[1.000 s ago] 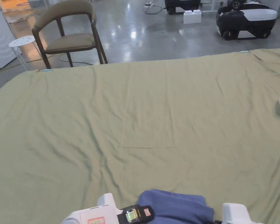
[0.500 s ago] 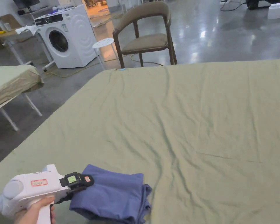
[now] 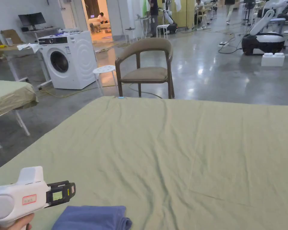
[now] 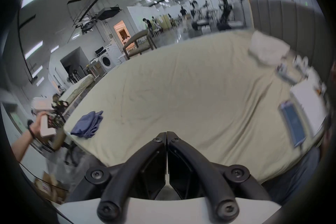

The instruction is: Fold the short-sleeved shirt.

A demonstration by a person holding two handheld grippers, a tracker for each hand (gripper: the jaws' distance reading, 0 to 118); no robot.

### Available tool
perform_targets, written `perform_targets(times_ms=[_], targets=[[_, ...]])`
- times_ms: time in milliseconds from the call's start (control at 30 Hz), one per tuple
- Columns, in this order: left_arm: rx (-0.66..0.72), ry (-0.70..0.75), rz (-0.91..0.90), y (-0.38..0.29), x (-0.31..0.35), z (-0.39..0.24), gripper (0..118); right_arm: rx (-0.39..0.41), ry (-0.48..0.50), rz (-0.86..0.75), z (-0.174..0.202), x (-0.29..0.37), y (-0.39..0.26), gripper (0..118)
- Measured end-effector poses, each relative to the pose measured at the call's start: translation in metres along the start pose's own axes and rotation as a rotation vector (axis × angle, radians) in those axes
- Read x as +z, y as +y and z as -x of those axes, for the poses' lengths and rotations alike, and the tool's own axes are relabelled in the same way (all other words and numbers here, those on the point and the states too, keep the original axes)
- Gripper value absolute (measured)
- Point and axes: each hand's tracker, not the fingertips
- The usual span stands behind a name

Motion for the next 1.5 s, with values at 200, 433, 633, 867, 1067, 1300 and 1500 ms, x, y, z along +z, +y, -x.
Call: perform_targets(times_ms=[200, 433, 633, 867, 1067, 1300, 1500], targets=[[-0.014, -0.242, -0.471, -0.038, 0.134, -0.111, 82, 0.03, -0.027, -0.218, 0.008, 0.035, 0.017, 0], [-0.224, -0.146, -0.634, -0.08, 0.175, -0.2, 26, 0.191, -0.094, -0.336, 0.026, 0.058, 0.019, 0], [-0.22, -0.26, -0.579, -0.096, 0.177, -0.21, 0, 0.23, -0.092, -0.385, 0.036, 0.063, 0.007, 0], [-0.241, -0.258, -0.551, -0.096, 0.173, -0.215, 0, 0.218, -0.121, -0.406, 0.036, 0.063, 0.008, 0], [-0.257, -0.229, -0.535, -0.094, 0.176, -0.223, 0, 0.201, -0.137, -0.403, 0.042, 0.065, 0.01, 0], [-0.246, -0.291, -0.546, -0.094, 0.181, -0.226, 29, 0.22, -0.127, -0.406, 0.047, 0.067, 0.016, 54], [-0.283, -0.287, -0.562, -0.095, 0.186, -0.23, 93, 0.225, -0.136, -0.408, 0.052, 0.073, 0.019, 97]])
